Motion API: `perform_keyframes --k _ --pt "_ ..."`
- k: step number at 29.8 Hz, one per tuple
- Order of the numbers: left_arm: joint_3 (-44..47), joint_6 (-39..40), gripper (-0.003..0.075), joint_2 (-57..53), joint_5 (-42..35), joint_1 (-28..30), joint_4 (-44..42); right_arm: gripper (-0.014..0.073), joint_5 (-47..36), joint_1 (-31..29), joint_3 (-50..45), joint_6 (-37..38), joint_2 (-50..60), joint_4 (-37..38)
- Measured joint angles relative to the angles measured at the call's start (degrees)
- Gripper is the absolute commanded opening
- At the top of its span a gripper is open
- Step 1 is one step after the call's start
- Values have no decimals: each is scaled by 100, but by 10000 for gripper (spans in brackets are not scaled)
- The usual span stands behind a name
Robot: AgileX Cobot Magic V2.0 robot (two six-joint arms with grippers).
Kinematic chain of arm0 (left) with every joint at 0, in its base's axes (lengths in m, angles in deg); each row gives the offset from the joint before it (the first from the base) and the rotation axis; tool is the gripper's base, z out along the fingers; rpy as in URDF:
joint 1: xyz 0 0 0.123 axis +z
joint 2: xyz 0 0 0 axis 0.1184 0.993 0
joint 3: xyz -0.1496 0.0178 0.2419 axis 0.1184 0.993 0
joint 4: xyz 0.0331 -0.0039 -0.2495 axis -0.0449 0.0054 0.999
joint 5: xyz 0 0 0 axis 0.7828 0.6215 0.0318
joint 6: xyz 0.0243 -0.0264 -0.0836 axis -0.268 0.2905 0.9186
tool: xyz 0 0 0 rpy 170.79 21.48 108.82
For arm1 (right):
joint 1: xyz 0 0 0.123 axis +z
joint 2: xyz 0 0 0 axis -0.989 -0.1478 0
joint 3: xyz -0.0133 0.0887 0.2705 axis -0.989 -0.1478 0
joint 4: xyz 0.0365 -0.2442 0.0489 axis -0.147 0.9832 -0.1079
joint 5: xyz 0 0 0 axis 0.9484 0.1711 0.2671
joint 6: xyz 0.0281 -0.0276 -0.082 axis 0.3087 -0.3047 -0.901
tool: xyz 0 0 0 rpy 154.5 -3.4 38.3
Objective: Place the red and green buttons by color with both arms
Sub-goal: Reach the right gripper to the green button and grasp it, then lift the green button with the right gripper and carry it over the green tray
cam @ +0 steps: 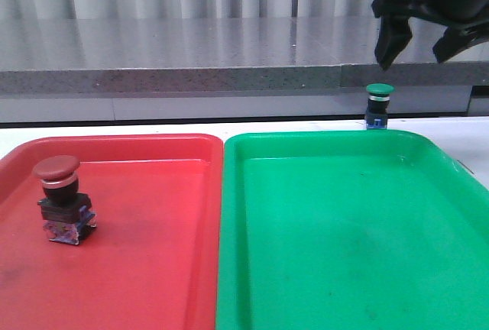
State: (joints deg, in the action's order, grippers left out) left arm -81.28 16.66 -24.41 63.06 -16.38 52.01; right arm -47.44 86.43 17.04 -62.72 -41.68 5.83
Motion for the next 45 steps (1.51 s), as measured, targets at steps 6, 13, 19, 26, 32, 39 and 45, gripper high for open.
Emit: perform_keyframes --k 6,13,19,26,32,39,45 --pt "0 0 473 0 0 0 0 604 -308 0 651 0 -927 -118" --pt "0 0 473 0 0 0 0 580 -430 12 1163 0 -1612 -254" --pt "0 0 473 0 0 0 0 347 -432 12 1228 -10 -1781 -263" --pt "0 0 473 0 0 0 0 279 -432 12 1233 -10 -1781 -276" --pt "0 0 473 0 0 0 0 279 -280 12 1233 -10 -1734 -276" --pt "0 0 473 0 0 0 0 279 -60 12 1233 -21 -1349 -276" --pt "0 0 473 0 0 0 0 279 306 32 1233 -72 -862 -276"
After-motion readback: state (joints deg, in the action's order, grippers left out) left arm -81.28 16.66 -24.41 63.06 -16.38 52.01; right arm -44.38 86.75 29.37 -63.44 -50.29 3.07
